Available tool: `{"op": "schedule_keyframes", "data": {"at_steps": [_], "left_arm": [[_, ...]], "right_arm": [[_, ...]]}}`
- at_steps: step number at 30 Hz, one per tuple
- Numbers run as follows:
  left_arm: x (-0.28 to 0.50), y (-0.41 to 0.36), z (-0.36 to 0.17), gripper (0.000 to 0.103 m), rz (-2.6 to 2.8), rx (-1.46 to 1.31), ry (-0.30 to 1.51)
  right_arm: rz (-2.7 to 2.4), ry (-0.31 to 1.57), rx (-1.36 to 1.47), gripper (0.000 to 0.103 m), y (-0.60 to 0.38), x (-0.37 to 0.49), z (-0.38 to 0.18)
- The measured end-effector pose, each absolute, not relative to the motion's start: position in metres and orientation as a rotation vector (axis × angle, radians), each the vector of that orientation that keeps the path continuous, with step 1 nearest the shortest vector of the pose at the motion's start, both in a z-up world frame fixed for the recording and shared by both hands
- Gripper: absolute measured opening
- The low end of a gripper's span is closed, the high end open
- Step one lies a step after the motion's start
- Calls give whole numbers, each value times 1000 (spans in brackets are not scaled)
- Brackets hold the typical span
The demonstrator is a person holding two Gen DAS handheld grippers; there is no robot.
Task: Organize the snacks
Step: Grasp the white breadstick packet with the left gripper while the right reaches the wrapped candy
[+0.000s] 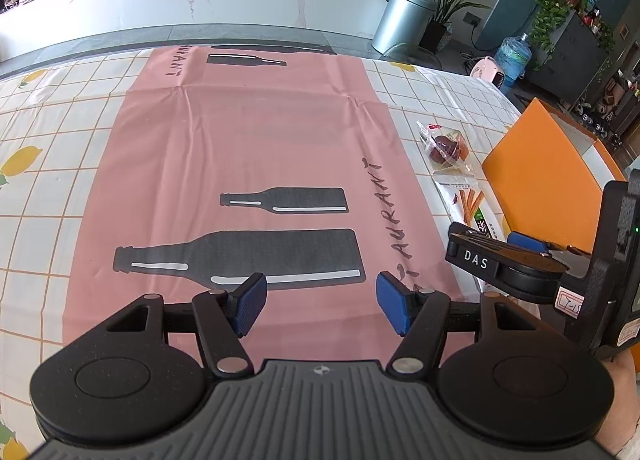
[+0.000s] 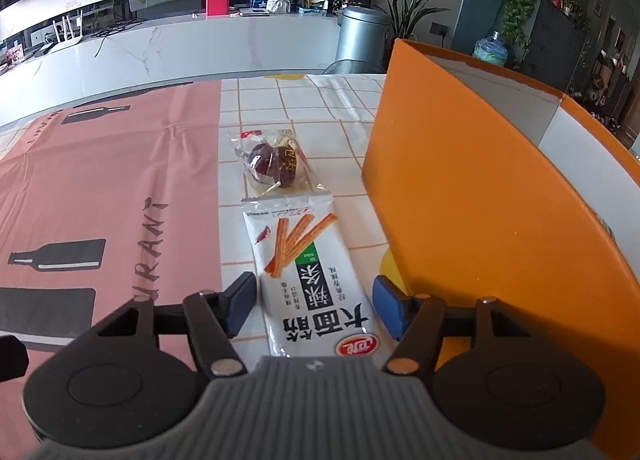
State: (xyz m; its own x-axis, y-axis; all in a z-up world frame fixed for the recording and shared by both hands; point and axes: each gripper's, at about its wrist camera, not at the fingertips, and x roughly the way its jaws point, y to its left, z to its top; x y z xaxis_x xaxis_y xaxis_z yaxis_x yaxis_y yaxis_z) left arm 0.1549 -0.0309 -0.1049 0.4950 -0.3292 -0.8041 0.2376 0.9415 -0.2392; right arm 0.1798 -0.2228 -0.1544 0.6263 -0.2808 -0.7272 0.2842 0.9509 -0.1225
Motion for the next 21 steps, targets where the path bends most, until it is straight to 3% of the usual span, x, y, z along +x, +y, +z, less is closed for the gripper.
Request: {"op": "schedule_keyframes", "data": {"at_steps": [4, 8, 21], "left_arm": [[155, -32, -106, 74, -347, -96, 999], [155, -32, -106, 74, -354, -104, 1000], [154, 8, -98, 71, -242, -173, 999]], "right_arm": [[-294, 838, 25, 68, -225, 181, -155], [-262, 838, 30, 54, -225, 181, -154], [73, 863, 92, 56, -165, 167, -148]]}}
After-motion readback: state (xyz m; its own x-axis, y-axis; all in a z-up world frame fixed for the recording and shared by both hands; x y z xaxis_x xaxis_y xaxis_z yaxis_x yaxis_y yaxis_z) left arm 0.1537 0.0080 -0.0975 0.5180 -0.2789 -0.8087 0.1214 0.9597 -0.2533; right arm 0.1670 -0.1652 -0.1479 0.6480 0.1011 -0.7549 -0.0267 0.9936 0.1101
